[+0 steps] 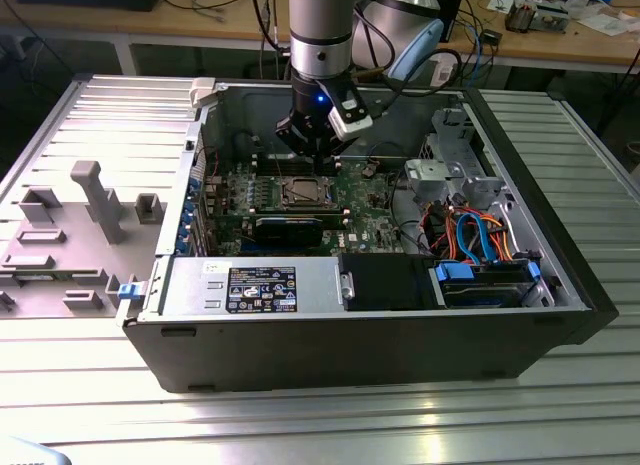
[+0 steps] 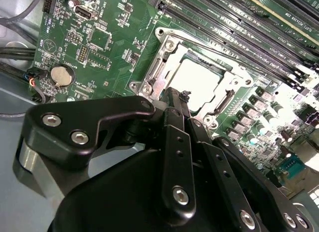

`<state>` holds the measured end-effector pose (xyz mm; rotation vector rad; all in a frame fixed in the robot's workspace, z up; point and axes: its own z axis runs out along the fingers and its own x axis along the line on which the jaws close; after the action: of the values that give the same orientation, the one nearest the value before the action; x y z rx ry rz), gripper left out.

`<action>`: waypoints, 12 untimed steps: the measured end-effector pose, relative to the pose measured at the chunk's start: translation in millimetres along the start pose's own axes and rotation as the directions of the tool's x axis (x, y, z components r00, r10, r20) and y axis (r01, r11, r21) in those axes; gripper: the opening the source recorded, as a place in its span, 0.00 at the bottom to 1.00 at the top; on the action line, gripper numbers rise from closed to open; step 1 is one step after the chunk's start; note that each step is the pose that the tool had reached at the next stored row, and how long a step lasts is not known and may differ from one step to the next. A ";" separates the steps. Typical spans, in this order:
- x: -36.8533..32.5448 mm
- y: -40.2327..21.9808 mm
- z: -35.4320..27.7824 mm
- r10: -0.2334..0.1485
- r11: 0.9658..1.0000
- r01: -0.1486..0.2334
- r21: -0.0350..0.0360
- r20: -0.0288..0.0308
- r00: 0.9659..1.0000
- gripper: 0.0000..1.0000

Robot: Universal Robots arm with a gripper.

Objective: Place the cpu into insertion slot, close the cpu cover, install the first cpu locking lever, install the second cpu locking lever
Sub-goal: 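Install the first cpu locking lever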

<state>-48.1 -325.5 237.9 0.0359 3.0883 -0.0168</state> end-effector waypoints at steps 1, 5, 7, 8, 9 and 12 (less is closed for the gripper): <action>0.0 0.0 0.0 -0.002 1.000 0.002 0.000 0.000 1.000 0.11; 0.0 0.0 0.0 -0.013 1.000 0.013 -0.001 0.000 1.000 0.11; 0.0 0.0 0.0 -0.018 1.000 0.018 -0.001 0.000 1.000 0.11; 0.0 0.0 0.0 -0.020 1.000 0.020 -0.001 0.000 1.000 0.11; 0.0 0.0 0.0 -0.022 1.000 0.022 -0.001 0.000 1.000 0.11; 0.0 0.0 0.0 -0.027 1.000 0.027 -0.002 0.000 1.000 0.11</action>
<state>-48.1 -325.5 237.9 -0.0058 3.0884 -0.0155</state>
